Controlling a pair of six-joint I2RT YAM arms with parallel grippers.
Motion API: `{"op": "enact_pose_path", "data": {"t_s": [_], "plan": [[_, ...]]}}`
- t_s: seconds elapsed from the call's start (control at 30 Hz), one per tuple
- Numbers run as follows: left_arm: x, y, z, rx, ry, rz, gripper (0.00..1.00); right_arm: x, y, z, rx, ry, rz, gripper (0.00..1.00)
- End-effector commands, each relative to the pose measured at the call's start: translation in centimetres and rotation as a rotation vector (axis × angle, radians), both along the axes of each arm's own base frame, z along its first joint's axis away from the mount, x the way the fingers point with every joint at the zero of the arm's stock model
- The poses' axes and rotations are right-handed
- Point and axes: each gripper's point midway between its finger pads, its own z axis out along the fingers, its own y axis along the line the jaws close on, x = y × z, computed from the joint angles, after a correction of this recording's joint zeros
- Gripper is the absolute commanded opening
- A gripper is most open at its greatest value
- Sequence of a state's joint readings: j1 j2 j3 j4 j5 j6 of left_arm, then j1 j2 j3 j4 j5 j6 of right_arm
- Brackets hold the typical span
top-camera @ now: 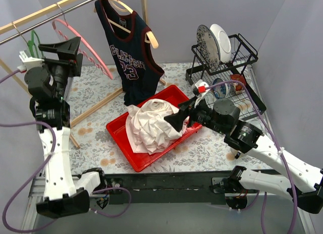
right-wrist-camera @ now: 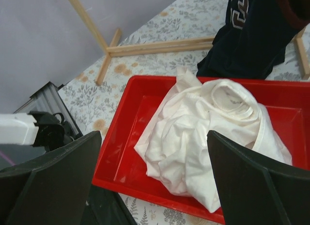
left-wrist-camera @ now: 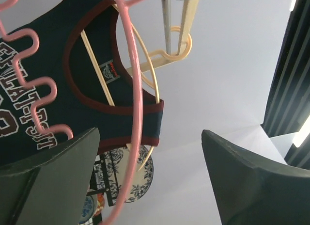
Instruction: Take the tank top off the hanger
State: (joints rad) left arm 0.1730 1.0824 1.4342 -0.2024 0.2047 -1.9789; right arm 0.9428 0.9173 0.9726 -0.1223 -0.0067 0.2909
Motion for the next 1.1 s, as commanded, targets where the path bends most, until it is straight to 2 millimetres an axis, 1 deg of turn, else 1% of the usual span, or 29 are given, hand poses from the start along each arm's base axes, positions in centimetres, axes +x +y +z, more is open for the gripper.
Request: {"op": "enact_pose_path", "data": {"t_s": [0.0, 0.03, 0.1, 0.13, 0.17, 0.2, 0.23, 0.27, 0.3, 0.33, 0.37, 0.4, 0.43, 0.47, 0.5, 0.53, 0.57, 0.6, 0.67, 0.73, 0.77, 0.83, 0.87, 0.9, 0.93, 0.97, 1.0, 1.03, 1.07], "plan": [[-4.8, -0.1, 0.7, 0.116, -0.047, 0.078, 0.94, 1.7, -0.3, 6.9, 0.088, -0.118, -0.076, 0.99], [-5.4, -0.5, 0.6, 0.129, -0.039, 0.075, 0.98, 1.8, -0.2, 7.5, 0.098, -0.13, -0.076, 0.99], [-6.8, -1.0, 1.2, 0.184, -0.066, 0.08, 0.98, 2.2, 0.2, 8.7, 0.117, -0.154, -0.081, 0.99], [-7.3, -1.7, 1.1, 0.194, -0.072, 0.06, 0.98, 2.3, 0.2, 10.3, 0.141, -0.178, -0.086, 0.99], [-8.2, -2.1, 1.5, 0.211, -0.092, 0.053, 0.98, 3.1, 0.8, 10.6, 0.125, -0.2, -0.095, 0.98], [-8.5, -2.5, 1.3, 0.25, -0.088, 0.041, 0.98, 3.5, 0.6, 12.7, 0.148, -0.238, -0.114, 0.99], [-8.9, -2.8, 1.6, 0.278, -0.096, 0.034, 0.98, 4.1, 0.6, 13.7, 0.15, -0.27, -0.14, 0.98], [-8.8, -3.2, 1.1, 0.306, -0.076, 0.016, 0.98, 5.5, 1.5, 13.3, 0.102, -0.3, -0.15, 0.99], [-8.9, -4.1, 0.7, 0.363, -0.074, -0.03, 0.98, 6.2, 1.8, 13.9, 0.093, -0.32, -0.159, 0.99], [-9.0, -4.6, 0.4, 0.385, -0.066, -0.064, 0.98, 6.5, 1.9, 16.1, 0.119, -0.347, -0.162, 0.98], [-8.8, -5.1, 0.1, 0.405, -0.053, -0.096, 0.98, 8.0, 2.8, 15.4, 0.083, -0.336, -0.165, 0.98], [-8.9, -5.6, -0.6, 0.425, -0.036, -0.129, 0.98, 8.5, 3.1, 15.7, 0.068, -0.351, -0.161, 0.99], [-9.2, -6.5, -1.0, 0.458, -0.044, -0.181, 0.98, 8.8, 3.1, 17.1, 0.083, -0.373, -0.166, 0.99], [-9.3, -6.7, -1.7, 0.472, -0.038, -0.198, 0.98, 10.4, 3.3, 16.6, 0.062, -0.369, -0.189, 0.99], [-9.9, -6.7, -1.7, 0.491, -0.053, -0.191, 0.98, 11.2, 3.2, 16.7, 0.055, -0.375, -0.2, 0.98], [-10.1, -6.7, -1.9, 0.529, -0.06, -0.189, 0.98, 12.4, 2.2, 17.9, 0.068, -0.39, -0.231, 0.99], [-10.2, -6.8, -2.3, 0.545, -0.057, -0.193, 0.98, 13.7, 2.7, 17.0, 0.05, -0.376, -0.233, 0.99], [-11.0, -7.6, -2.3, 0.564, -0.082, -0.225, 0.98, 14.1, 2.8, 17.3, 0.055, -0.381, -0.211, 0.99], [-11.4, -8.3, -2.7, 0.635, -0.11, -0.267, 0.98, 16.1, 2.6, 17.5, 0.053, -0.388, -0.207, 0.99], [-11.3, -9.0, -3.6, 0.672, -0.114, -0.315, 0.98, 17.0, 2.6, 17.7, 0.068, -0.378, -0.173, 0.99], [-11.5, -9.7, -4.0, 0.699, -0.129, -0.361, 0.98, 18.3, 2.3, 18.1, 0.076, -0.376, -0.182, 0.99], [-10.9, -10.6, -5.5, 0.706, -0.109, -0.441, 0.98, 19.3, 2.2, 18.2, 0.086, -0.36, -0.154, 0.98], [-11.3, -11.5, -5.9, 0.715, -0.126, -0.511, 0.98, 20.2, 2.8, 17.4, 0.078, -0.346, -0.14, 0.99], [-11.2, -11.8, -6.3, 0.716, -0.124, -0.538, 0.98, 20.4, 2.9, 18.2, 0.089, -0.362, -0.132, 0.99], [-11.3, -12.0, -6.6, 0.719, -0.124, -0.558, 0.98, 20.5, 3.3, 18.3, 0.094, -0.366, -0.113, 0.99], [-11.6, -12.2, -6.7, 0.724, -0.134, -0.567, 0.98, 21.3, 3.9, 17.5, 0.082, -0.359, -0.104, 0.99], [-11.8, -12.2, -6.7, 0.74, -0.146, -0.567, 0.98, 21.4, 4.1, 18.3, 0.094, -0.377, -0.097, 0.98], [-12.0, -12.3, -6.7, 0.747, -0.154, -0.573, 0.98, 21.6, 4.3, 18.4, 0.098, -0.379, -0.095, 0.98], [-12.3, -12.4, -6.6, 0.755, -0.166, -0.582, 0.98, 22.5, 4.9, 17.8, 0.094, -0.368, -0.097, 0.98]]}}
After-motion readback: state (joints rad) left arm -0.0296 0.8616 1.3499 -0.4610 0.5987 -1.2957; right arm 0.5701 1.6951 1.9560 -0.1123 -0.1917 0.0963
